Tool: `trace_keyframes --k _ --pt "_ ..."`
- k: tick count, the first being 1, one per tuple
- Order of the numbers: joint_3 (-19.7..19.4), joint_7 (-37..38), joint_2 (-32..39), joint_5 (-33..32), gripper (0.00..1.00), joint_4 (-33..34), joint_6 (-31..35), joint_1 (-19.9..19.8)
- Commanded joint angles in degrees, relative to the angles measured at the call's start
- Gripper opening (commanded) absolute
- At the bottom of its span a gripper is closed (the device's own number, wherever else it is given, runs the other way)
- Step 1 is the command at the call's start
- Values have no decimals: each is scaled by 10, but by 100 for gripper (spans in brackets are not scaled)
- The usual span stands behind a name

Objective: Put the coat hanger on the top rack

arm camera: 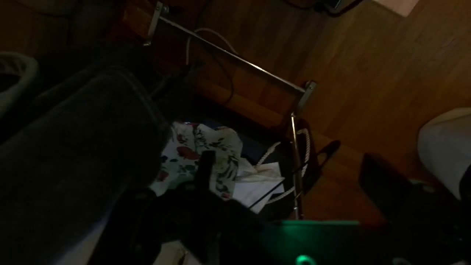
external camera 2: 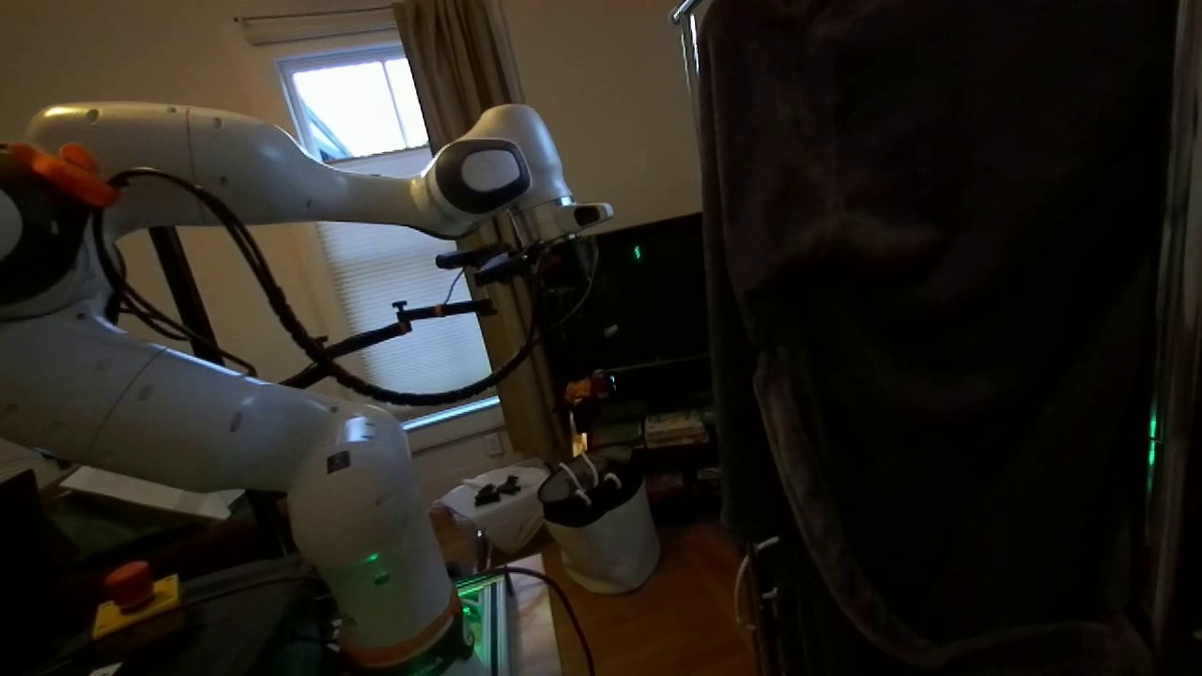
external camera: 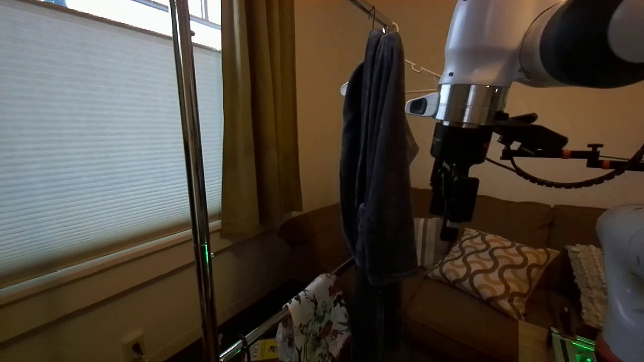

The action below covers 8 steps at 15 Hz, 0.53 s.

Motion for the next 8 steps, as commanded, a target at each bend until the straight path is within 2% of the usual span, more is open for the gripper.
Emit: trace_keyframes --k 1,5,6,8 --pt "55 51 90 37 100 57 -1 34" --pt "56 14 213 123 100 80 81 74" --pt "57 34 143 90 100 56 59 67" --pt "56 29 196 103 100 68 80 73"
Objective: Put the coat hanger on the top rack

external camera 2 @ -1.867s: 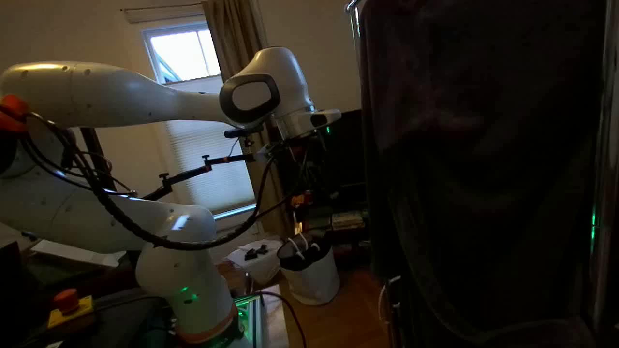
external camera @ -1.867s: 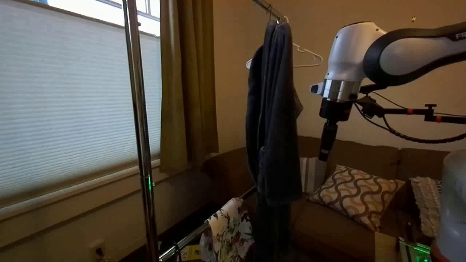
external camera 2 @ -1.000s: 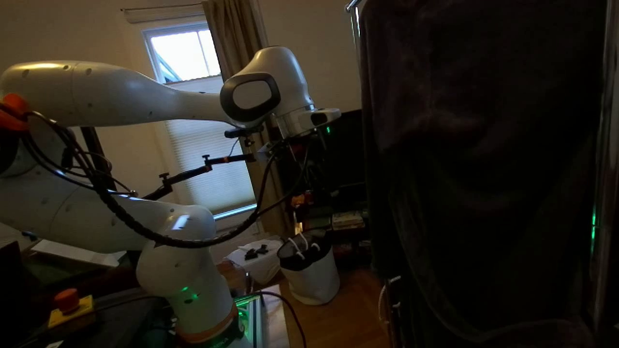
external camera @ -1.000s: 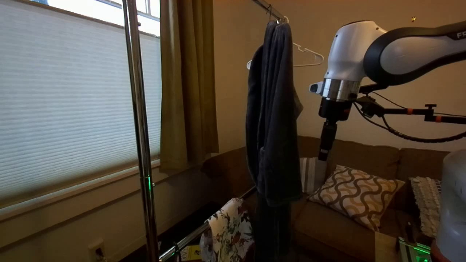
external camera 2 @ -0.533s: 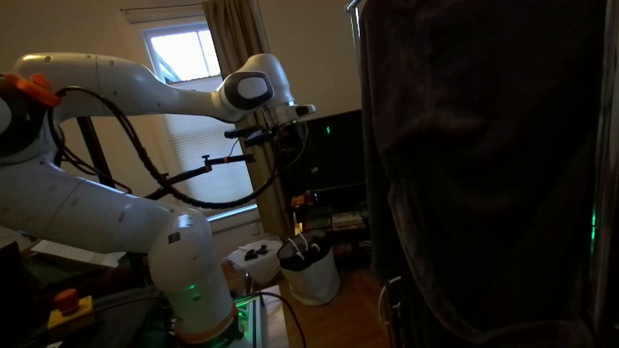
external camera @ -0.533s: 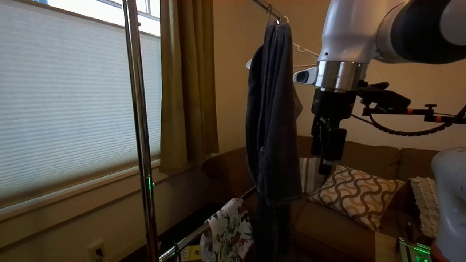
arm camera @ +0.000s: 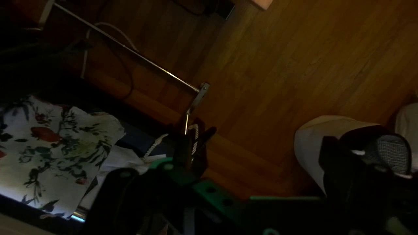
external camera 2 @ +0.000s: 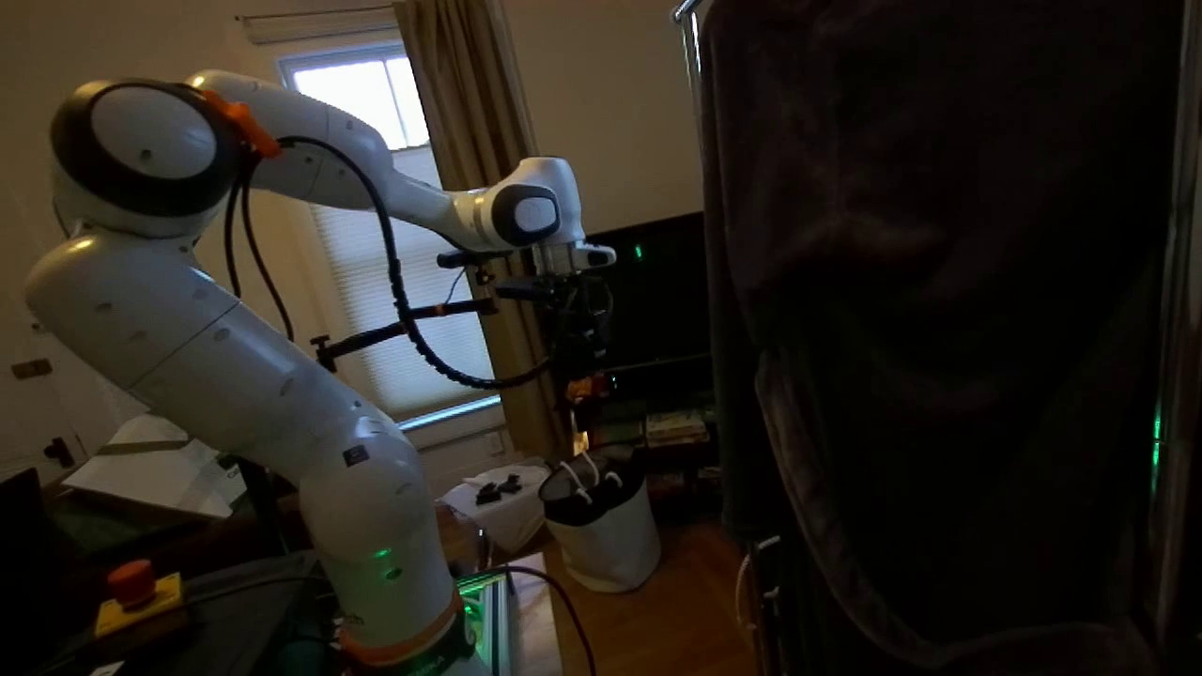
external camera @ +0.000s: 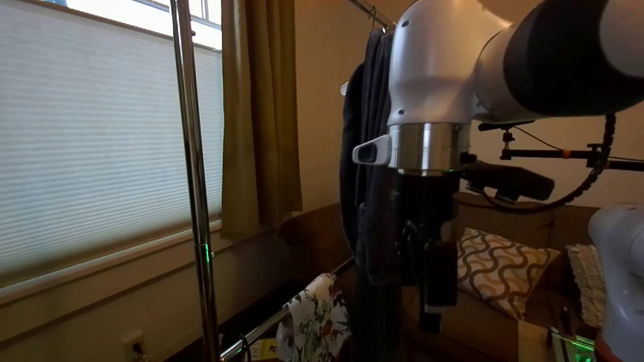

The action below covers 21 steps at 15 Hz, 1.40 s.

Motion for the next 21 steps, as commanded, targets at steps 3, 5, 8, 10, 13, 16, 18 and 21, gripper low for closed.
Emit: trace_keyframes --k 3,5,8,10,13,16,18,21 --pt "-9 -2 28 -2 100 16 1 7" --pt "-9 -2 27 -1 100 18 1 8" --pt "-9 -2 26 -1 100 19 1 9" --pt "3 30 40 -3 100 13 19 2" --pt "45 153 64 -3 100 -39 89 -6" --pt "93 274 89 -10 100 -115 208 -1" --pt "158 361 121 -32 100 -164 301 -35" --pt "253 497 173 -87 100 -168 329 -121"
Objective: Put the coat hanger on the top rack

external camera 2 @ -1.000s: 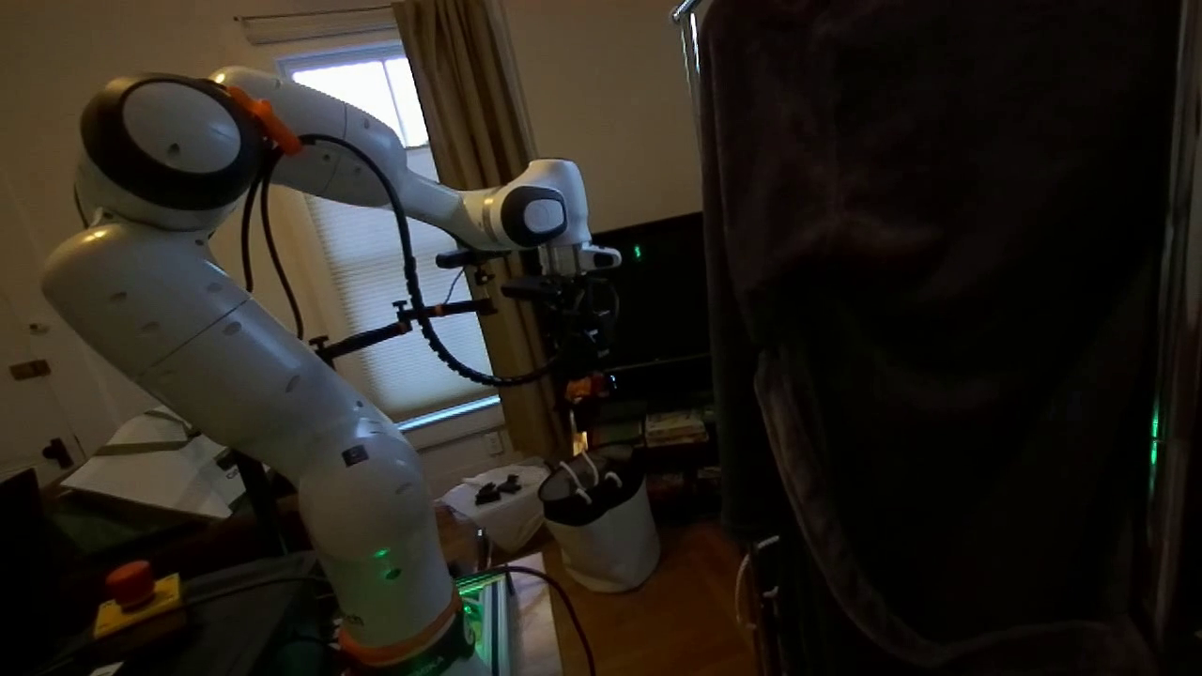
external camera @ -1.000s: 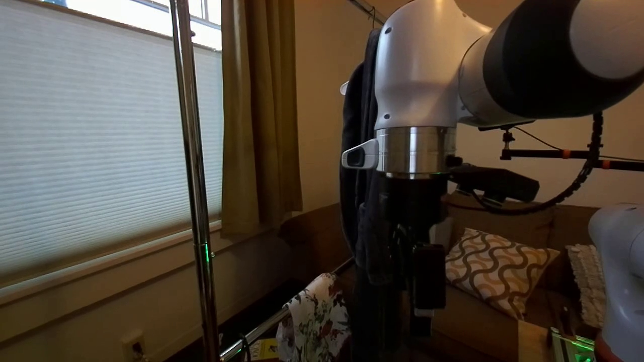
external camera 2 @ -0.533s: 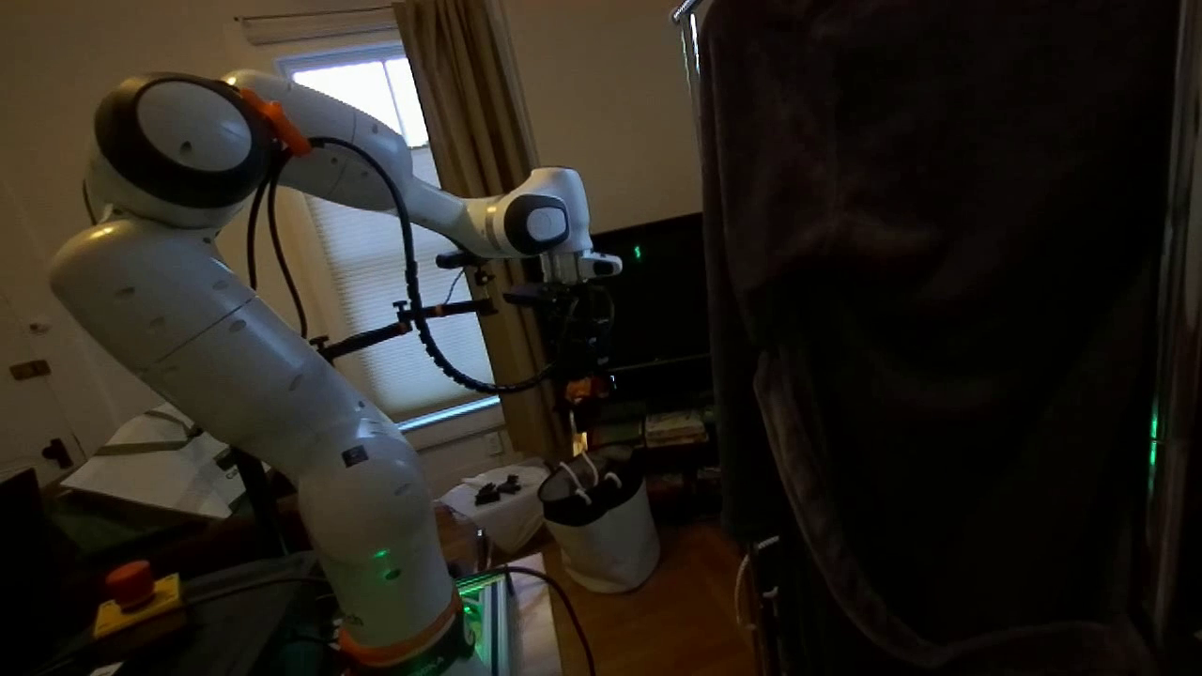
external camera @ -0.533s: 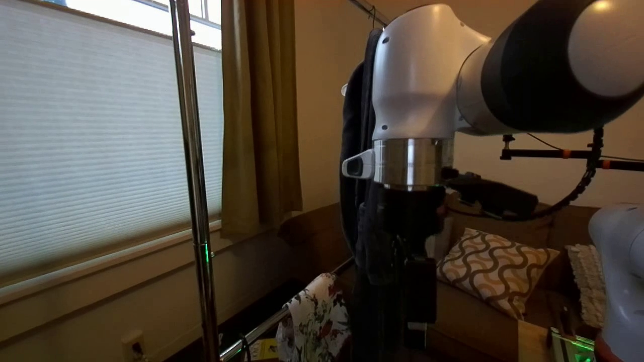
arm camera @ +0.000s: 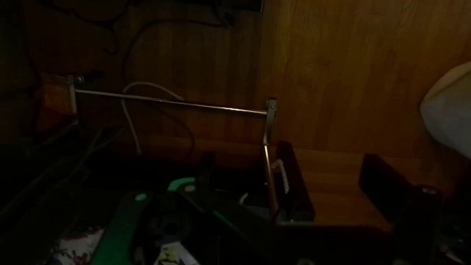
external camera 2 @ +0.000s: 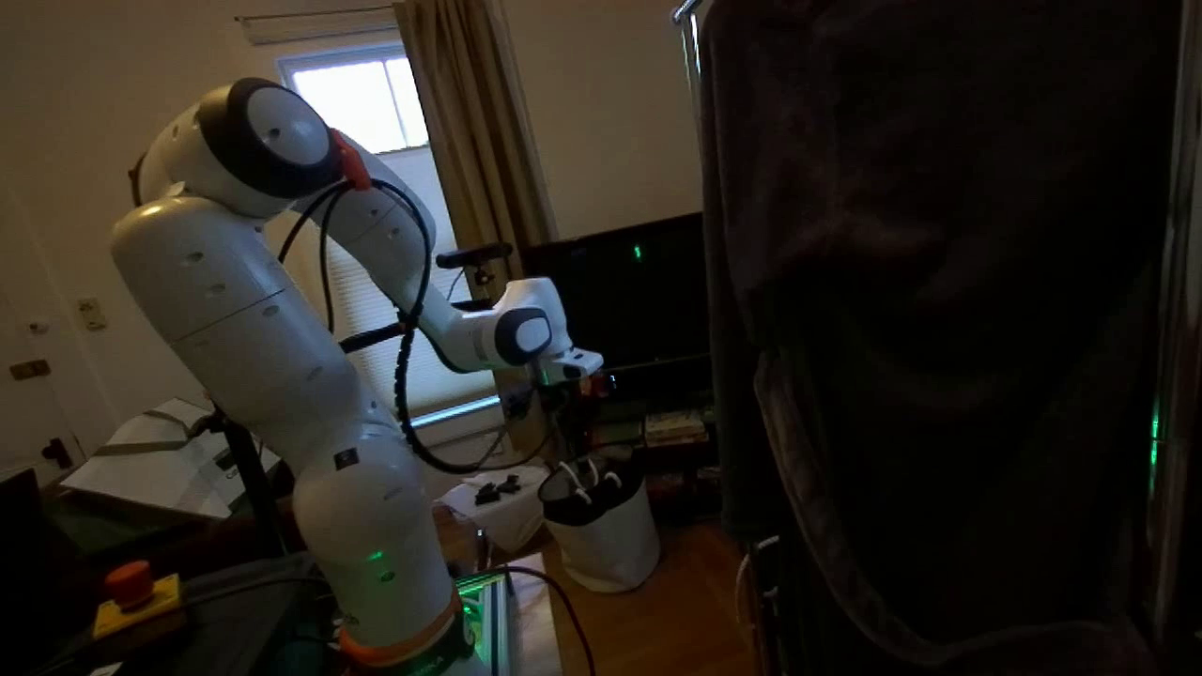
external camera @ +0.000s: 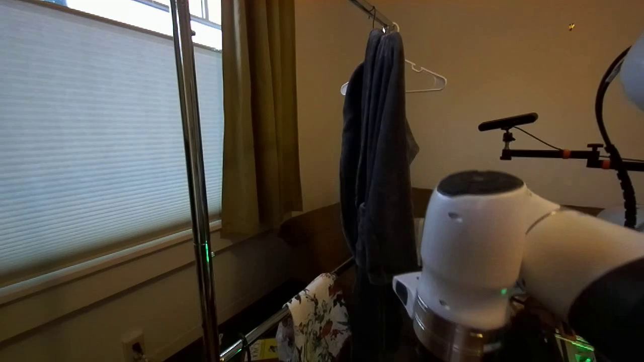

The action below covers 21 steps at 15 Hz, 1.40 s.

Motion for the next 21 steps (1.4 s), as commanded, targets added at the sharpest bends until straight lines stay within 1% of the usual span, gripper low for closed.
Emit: trace_keyframes --k 1,2,3,4,6,7,8,10,12,13,14,16,17,18,19,21 --pt "81 158 55 -81 100 -6 -4 -70" --pt "33 94 29 -51 100 -9 7 -27" --pt "43 125 42 -69 100 -8 5 -36" --pt "46 138 52 -75 100 -7 5 -39" --pt "45 145 60 -78 100 -5 5 -41" --pt "86 187 66 -109 100 -2 19 -77" --pt "99 224 99 -127 100 9 53 -85" --pt "131 314 133 -201 100 26 86 -114" --pt "153 401 154 -277 100 42 94 -142" --pt "160 447 152 -315 100 46 85 -155" --pt "156 492 155 -355 100 52 79 -166" --pt "136 582 206 -448 100 80 65 -178" --pt "141 510 156 -380 100 53 80 -161" --pt "137 541 170 -411 100 61 79 -170" --pt "135 553 183 -425 100 67 79 -176" --pt "132 557 200 -431 100 74 79 -180"
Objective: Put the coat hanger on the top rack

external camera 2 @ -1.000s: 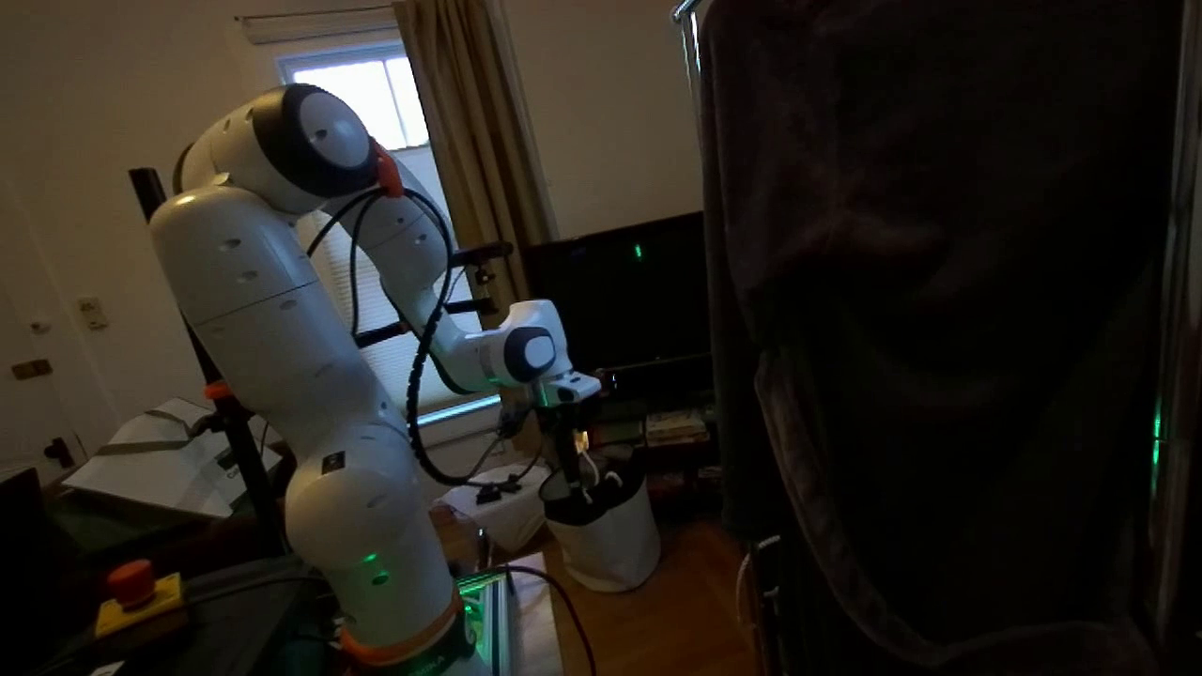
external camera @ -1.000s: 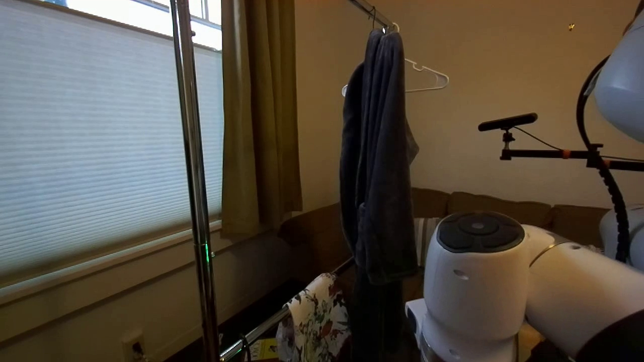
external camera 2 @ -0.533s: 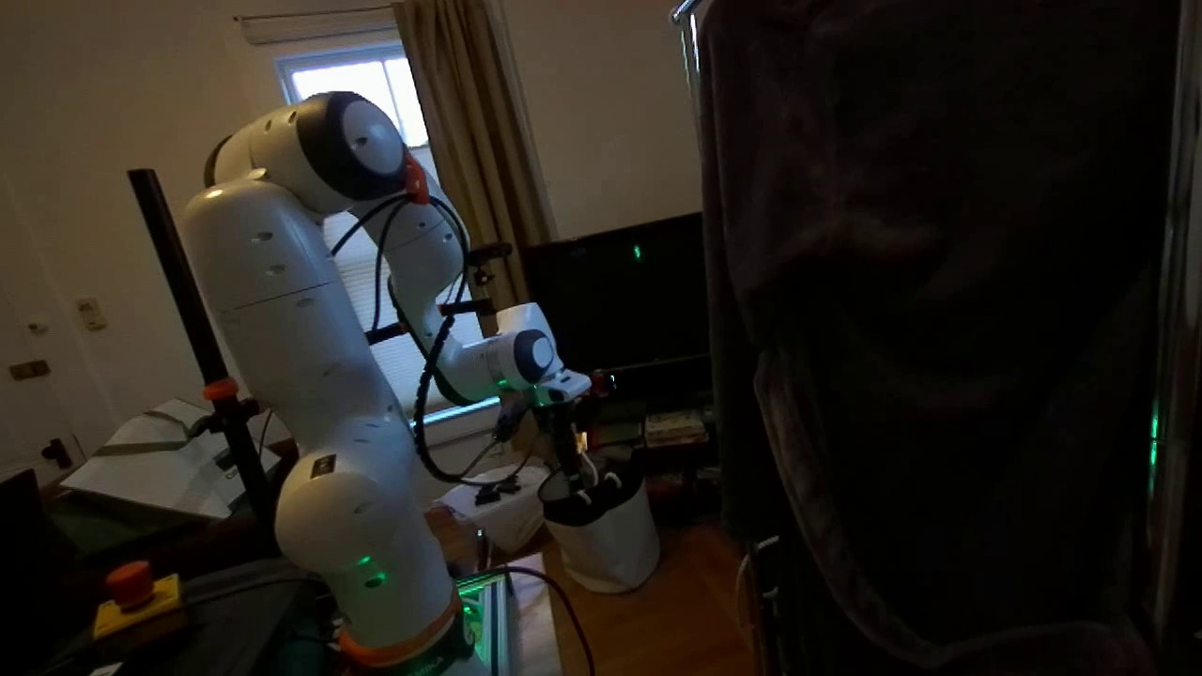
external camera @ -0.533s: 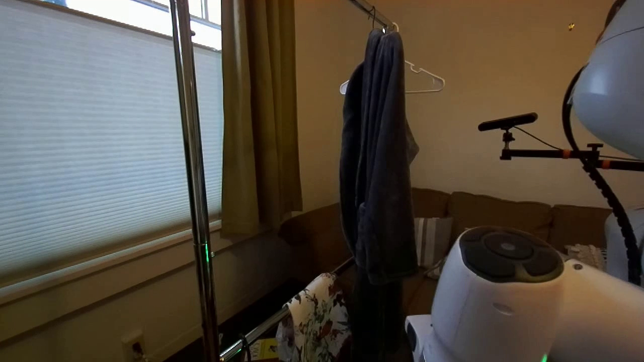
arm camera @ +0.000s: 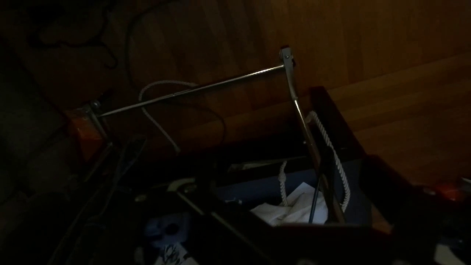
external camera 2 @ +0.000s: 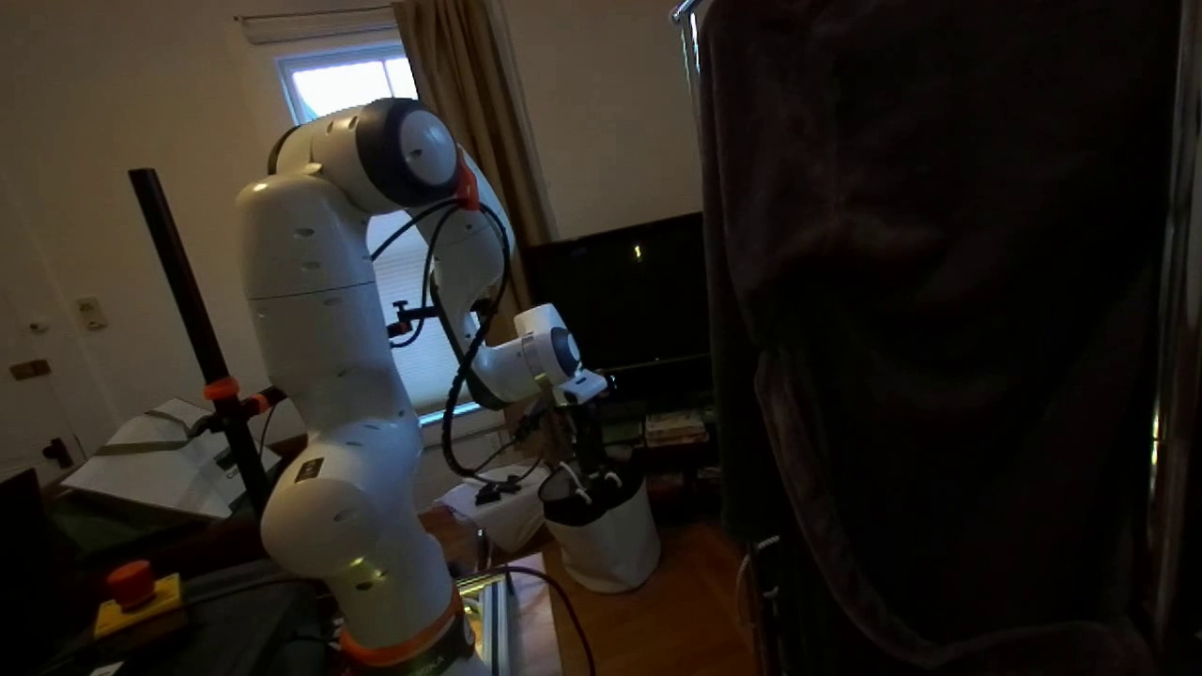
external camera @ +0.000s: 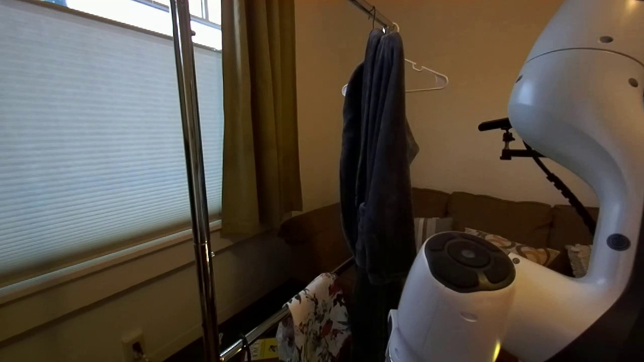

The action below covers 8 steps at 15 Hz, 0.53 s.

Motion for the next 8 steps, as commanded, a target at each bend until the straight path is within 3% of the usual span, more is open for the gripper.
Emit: trace_keyframes --k 1,3,8 --pt "-6 34 12 -30 100 13 -16 9" --pt "-31 123 55 -146 100 45 -35 31" --pt "-102 295 197 -357 100 130 -113 105"
